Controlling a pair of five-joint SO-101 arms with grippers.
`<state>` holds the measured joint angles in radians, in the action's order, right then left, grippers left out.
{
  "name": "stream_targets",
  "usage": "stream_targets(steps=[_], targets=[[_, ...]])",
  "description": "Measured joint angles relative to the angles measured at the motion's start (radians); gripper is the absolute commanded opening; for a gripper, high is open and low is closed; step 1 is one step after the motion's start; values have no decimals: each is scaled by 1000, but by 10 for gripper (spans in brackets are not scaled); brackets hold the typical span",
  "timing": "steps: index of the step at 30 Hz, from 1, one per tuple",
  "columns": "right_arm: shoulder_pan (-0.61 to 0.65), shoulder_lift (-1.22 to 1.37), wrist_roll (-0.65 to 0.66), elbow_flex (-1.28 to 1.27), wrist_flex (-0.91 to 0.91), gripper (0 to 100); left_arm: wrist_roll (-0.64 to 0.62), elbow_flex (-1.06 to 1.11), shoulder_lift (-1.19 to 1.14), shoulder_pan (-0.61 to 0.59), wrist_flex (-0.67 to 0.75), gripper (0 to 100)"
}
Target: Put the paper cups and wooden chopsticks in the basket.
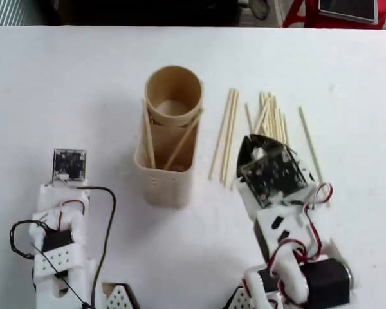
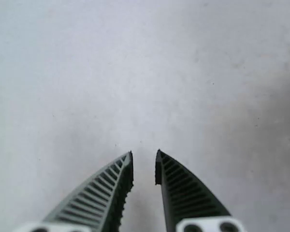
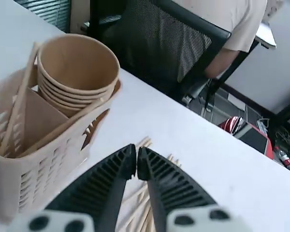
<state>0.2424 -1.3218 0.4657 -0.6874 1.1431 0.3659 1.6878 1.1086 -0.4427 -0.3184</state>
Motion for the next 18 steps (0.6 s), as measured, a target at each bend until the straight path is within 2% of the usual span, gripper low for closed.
stream_targets(steps=[3, 7, 10, 14, 18], targets=[[-130, 94, 51, -52, 0, 22, 0, 0, 0, 0, 0, 98], [-368, 331, 164, -57, -40, 29, 0, 0, 0, 0, 0, 98], [-517, 562, 295, -46, -77, 95, 0, 0, 0, 0, 0, 98], [-621, 853, 410, 0, -161, 142, 0, 0, 0, 0, 0, 98], [-689, 1097, 442, 74, -250, 143, 0, 0, 0, 0, 0, 98]])
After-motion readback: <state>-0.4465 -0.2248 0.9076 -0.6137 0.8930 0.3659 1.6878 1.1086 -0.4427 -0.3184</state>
